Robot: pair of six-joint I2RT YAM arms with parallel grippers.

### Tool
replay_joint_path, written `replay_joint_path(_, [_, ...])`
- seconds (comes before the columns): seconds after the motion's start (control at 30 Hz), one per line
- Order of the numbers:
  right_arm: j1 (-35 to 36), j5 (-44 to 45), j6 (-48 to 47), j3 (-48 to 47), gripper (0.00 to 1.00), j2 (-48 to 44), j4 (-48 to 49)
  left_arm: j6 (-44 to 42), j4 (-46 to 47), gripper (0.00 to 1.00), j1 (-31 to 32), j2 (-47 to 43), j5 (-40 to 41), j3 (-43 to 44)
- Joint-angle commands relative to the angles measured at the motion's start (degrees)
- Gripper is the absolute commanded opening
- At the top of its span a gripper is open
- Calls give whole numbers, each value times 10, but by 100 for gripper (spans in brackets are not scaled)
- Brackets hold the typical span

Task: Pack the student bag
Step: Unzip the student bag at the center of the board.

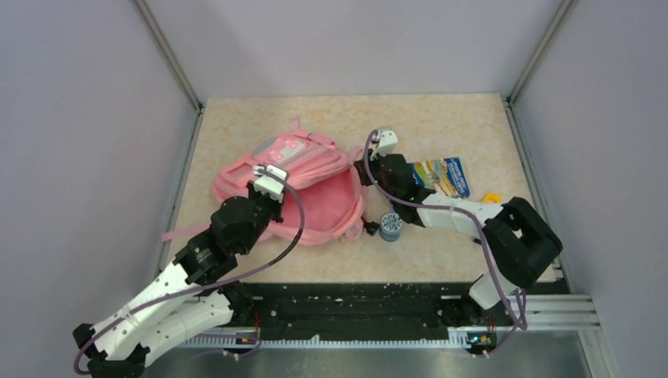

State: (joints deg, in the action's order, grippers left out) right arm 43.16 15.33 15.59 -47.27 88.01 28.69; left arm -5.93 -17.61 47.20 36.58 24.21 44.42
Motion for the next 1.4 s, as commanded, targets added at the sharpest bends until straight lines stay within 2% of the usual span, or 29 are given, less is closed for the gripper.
replay_joint_path(0.0, [-39,-63,-1,-53,0,49,12,-5,100,0,-4,-29,30,32])
replay_joint_path(0.27, [-67,-169,19,-137,0,153,33,-7,100,0,-5,-49,33,29])
replay_joint_path(0.63, [-102,-226,68,-244,0,270,71,-22,102,0,-5,-80,-29,17])
replay_joint_path(0.9, [-102,-249,81,-250,0,280,116,-38,87,0,-5,-111,-198,14])
replay_joint_path(1.13, [-102,-283,77,-289,0,301,113,-33,45,0,-5,-74,-270,52])
replay_joint_path(1.23, [-102,-303,71,-287,0,298,112,-33,43,0,-5,-57,-278,65])
replay_joint_path(1.37, [-102,-272,63,-225,0,252,126,-35,31,0,-5,-46,-209,71])
